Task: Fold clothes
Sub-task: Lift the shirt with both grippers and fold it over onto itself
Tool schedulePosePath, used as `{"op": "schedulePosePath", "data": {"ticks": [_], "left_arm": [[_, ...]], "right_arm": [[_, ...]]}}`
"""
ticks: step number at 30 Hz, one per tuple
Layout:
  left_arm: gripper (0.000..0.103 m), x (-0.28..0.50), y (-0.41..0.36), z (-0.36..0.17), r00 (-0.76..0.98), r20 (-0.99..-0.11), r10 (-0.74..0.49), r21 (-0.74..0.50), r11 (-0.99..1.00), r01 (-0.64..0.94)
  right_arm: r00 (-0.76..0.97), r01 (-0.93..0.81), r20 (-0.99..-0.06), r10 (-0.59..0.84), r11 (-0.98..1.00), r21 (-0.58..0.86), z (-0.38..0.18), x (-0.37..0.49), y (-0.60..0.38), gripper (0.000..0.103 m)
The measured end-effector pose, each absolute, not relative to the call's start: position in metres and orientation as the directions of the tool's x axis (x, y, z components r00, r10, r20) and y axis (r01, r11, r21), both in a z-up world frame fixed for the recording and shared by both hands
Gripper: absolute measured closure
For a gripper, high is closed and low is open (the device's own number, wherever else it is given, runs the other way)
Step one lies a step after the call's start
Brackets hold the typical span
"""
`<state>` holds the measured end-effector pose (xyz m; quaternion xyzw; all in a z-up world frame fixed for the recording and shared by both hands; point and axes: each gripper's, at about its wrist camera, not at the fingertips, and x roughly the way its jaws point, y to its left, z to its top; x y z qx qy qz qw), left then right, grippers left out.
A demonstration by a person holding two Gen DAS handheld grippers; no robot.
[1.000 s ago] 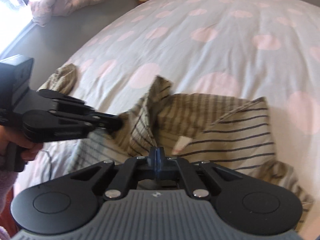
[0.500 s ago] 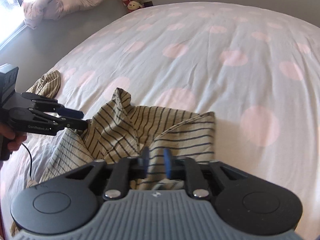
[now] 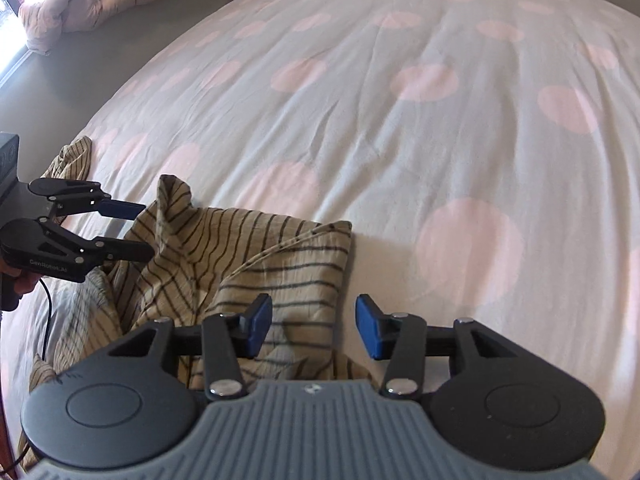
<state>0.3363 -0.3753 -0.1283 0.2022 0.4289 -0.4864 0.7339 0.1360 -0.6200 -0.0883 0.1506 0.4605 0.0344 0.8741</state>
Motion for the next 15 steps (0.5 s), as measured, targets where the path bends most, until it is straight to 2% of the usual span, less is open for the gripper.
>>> {"op": "schedulePosePath", "data": {"ticks": [4, 5, 6, 7, 8, 11, 15], "left_arm": [[0.05, 0.341, -0.387, -0.131, 0.174, -0.816, -0.551, -0.122, 0.459, 0.88], [0.061, 0.341, -0.387, -0.13, 0.174, -0.812, -0.557, -0.125, 0.457, 0.88], [0.07, 0.341, -0.388, -0.129, 0.174, -0.808, -0.562, -0.127, 0.456, 0.881], [0.088, 0.341, -0.388, -0.127, 0.174, -0.804, -0.569, -0.131, 0.455, 0.881], [0.096, 0.341, -0.387, -0.124, 0.172, -0.797, -0.578, -0.14, 0.455, 0.88], [0.099, 0.34, -0.382, -0.108, 0.171, -0.769, -0.616, -0.158, 0.442, 0.883], [0.101, 0.327, -0.374, -0.075, 0.178, -0.731, -0.658, -0.149, 0.409, 0.9]], "right_arm": [[0.575, 0.076, -0.794, 0.199, 0.953, 0.294, -0.09, 0.146, -0.619, 0.061], [0.576, 0.076, -0.793, 0.198, 0.953, 0.293, -0.09, 0.149, -0.618, 0.071], [0.576, 0.075, -0.793, 0.198, 0.953, 0.293, -0.091, 0.151, -0.618, 0.086], [0.577, 0.075, -0.793, 0.198, 0.953, 0.293, -0.091, 0.154, -0.617, 0.092], [0.577, 0.074, -0.792, 0.198, 0.953, 0.292, -0.092, 0.156, -0.617, 0.095], [0.581, 0.071, -0.789, 0.197, 0.954, 0.29, -0.091, 0.162, -0.616, 0.098], [0.626, 0.048, -0.754, 0.2, 0.955, 0.293, -0.06, 0.146, -0.617, 0.099]]}}
